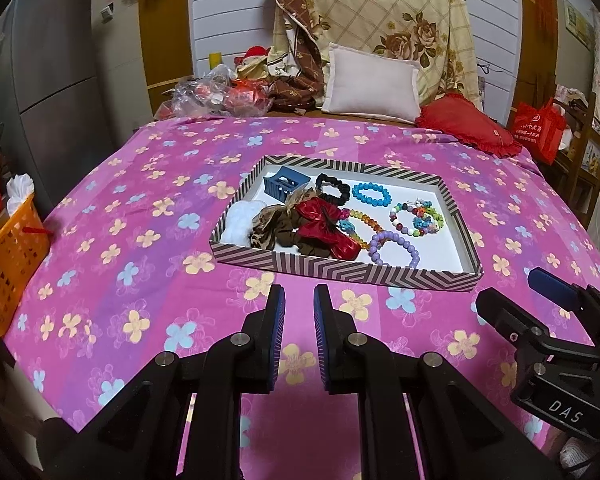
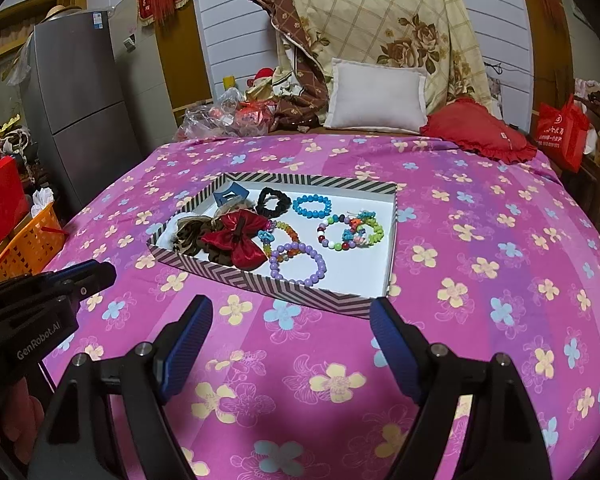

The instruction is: Organize jewelry

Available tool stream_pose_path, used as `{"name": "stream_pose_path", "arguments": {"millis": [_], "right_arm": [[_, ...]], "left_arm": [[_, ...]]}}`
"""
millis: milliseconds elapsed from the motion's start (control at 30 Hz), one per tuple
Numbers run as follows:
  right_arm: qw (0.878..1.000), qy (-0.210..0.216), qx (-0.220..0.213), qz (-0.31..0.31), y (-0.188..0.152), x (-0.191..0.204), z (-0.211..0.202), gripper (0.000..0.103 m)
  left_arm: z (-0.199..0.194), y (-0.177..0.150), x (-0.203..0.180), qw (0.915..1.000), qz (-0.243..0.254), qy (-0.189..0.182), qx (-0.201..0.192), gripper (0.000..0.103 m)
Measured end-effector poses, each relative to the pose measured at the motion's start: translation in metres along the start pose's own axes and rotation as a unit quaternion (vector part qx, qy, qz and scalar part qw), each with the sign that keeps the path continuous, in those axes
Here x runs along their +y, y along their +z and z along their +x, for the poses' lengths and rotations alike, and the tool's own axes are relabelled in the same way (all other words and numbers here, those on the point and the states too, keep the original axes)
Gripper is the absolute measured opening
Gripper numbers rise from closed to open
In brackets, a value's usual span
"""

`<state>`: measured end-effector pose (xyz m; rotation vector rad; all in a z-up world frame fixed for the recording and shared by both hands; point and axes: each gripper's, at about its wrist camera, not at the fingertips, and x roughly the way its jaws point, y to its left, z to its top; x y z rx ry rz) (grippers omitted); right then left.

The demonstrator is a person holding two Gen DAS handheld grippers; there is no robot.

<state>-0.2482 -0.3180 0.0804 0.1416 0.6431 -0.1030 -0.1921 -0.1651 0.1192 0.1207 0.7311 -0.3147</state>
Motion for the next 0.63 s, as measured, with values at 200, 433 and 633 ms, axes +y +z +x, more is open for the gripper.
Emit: {"name": "stream_pose_path", "arguments": {"millis": [200, 433, 633], "right_arm": [[1.0, 0.002, 0.004, -0.001, -0.001, -0.0009, 0.0014, 0.084], [1.0, 0.002, 0.004, 0.0, -0.0019, -0.0012, 0.0021, 0.084], [1.0, -0.003, 0.006, 0.005, -0.0048, -0.0076, 0.0016, 0.084]], "left_arm": [[0.0012, -0.0002, 0.0011, 1.0, -0.001, 0.0, -0.001, 0.013], [0.0023, -0.0041, 0.0022, 0.9997, -0.001, 0.012, -0.019, 0.013], [0.008, -0.0072, 0.0073, 0.9999, -0.008, 0.011, -0.002, 0.013]]}}
